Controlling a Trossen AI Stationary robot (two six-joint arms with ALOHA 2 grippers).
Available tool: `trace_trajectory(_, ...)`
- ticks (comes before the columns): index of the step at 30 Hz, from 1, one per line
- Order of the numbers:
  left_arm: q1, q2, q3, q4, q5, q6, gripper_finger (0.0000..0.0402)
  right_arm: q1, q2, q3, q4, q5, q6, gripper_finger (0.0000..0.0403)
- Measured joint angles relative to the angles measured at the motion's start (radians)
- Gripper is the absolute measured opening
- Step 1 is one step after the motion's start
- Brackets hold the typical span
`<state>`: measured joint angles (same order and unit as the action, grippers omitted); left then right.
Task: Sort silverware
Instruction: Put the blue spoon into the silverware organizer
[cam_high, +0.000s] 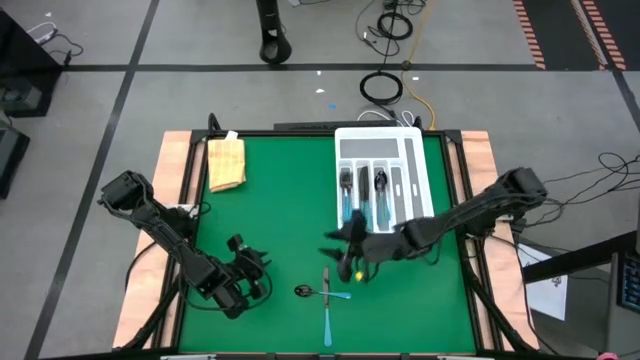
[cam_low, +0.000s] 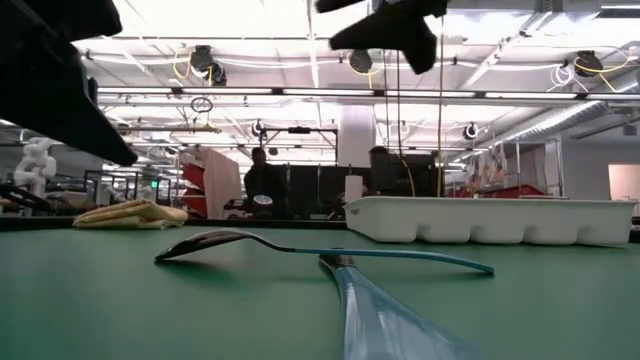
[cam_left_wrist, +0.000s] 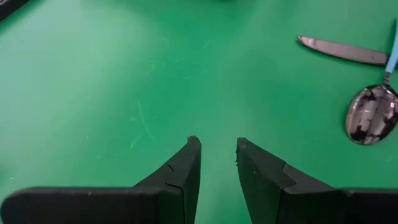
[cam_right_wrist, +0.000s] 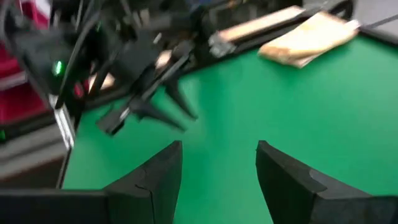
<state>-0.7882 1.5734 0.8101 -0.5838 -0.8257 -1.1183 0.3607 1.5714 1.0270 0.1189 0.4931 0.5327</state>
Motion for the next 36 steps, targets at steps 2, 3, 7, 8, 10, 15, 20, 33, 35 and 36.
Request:
trace_trajectory(2,0.007,0.000,0.000,0.001,0.000,-0.001,0.0109,0.018,0.079,0.058,-0.023,-0.002,-0.002,0.0190)
trace_trajectory(3,0.010,0.000,0.000,0.001,0.000,0.000,0.0109,0.025,0.124,0.086,-0.027,-0.003,-0.002,0.0190)
trace_trajectory(7,0.009,0.000,0.000,0.001,0.000,-0.001,0.0109,0.048,0.295,0.178,-0.035,0.003,0.030,0.0190)
trace_trajectory(8,0.009,0.000,0.000,0.001,0.000,-0.001,0.0109,0.053,0.330,0.192,-0.034,0.005,0.050,0.0190)
trace_trajectory(10,0.009,0.000,0.000,0.001,0.000,-0.002,0.0109,0.061,0.386,0.208,-0.029,0.005,0.100,0.0190)
trace_trajectory(15,0.009,0.000,0.000,0.002,0.001,-0.068,0.0109,0.100,0.472,0.209,-0.020,0.010,0.213,0.0190)
trace_trajectory(20,0.009,0.000,0.000,0.002,-0.001,-0.131,0.0109,0.143,0.528,0.209,-0.014,0.009,0.263,0.0190)
trace_trajectory(33,0.009,0.000,0.000,0.001,-0.017,-0.133,0.0109,0.179,0.618,0.216,-0.076,0.083,0.393,0.0147)
trace_trajectory(35,0.009,0.000,0.000,0.002,-0.017,-0.133,0.0109,0.172,0.619,0.216,-0.104,0.084,0.418,0.0098)
trace_trajectory(36,0.009,0.000,0.000,0.002,-0.017,-0.133,0.0109,0.169,0.619,0.216,-0.115,0.084,0.425,0.0069)
